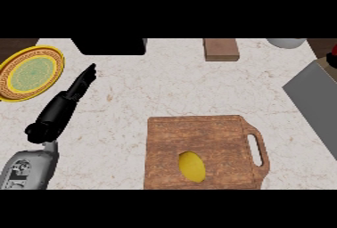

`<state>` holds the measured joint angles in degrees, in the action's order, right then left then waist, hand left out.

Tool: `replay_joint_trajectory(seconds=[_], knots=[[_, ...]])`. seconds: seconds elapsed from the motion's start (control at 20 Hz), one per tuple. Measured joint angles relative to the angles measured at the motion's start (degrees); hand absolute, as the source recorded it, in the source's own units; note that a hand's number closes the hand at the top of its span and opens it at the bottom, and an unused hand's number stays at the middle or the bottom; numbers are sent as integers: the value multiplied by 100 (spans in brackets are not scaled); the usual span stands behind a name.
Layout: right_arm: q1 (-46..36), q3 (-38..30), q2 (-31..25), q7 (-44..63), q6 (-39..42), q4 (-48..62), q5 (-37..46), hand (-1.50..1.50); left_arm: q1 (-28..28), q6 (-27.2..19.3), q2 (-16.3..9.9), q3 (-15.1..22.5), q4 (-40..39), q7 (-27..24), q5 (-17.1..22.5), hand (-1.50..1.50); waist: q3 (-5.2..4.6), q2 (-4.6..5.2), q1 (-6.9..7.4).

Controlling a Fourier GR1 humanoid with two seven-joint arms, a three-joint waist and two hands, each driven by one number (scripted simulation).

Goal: Pick the tomato from the cutting board and place it in the cardboard box

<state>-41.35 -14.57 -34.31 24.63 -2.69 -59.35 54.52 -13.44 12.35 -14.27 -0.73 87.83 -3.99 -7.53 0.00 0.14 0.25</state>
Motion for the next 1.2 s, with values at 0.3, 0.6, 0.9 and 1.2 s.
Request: replay_joint_trajectory(seconds=[0.3, 0.6, 0.9, 1.2], knots=[[127, -298, -516, -606, 886, 1085, -409, 150, 15, 57, -3, -18, -33, -59, 6, 0, 3, 14, 28], [156, -364, -1005, -1218, 1613, 2049, -530, -150, 56, 92, 39, 14, 87, 1, -11, 0, 6, 17, 53], [224, -398, -1228, -2191, 2180, 2531, -765, -150, -56, 77, 52, -60, -96, -64, -59, 0, 5, 11, 29], [0, -1176, -1042, -3008, 1681, 2509, -1580, -150, 29, 111, 32, -91, -61, -54, -52, 0, 15, -15, -7]])
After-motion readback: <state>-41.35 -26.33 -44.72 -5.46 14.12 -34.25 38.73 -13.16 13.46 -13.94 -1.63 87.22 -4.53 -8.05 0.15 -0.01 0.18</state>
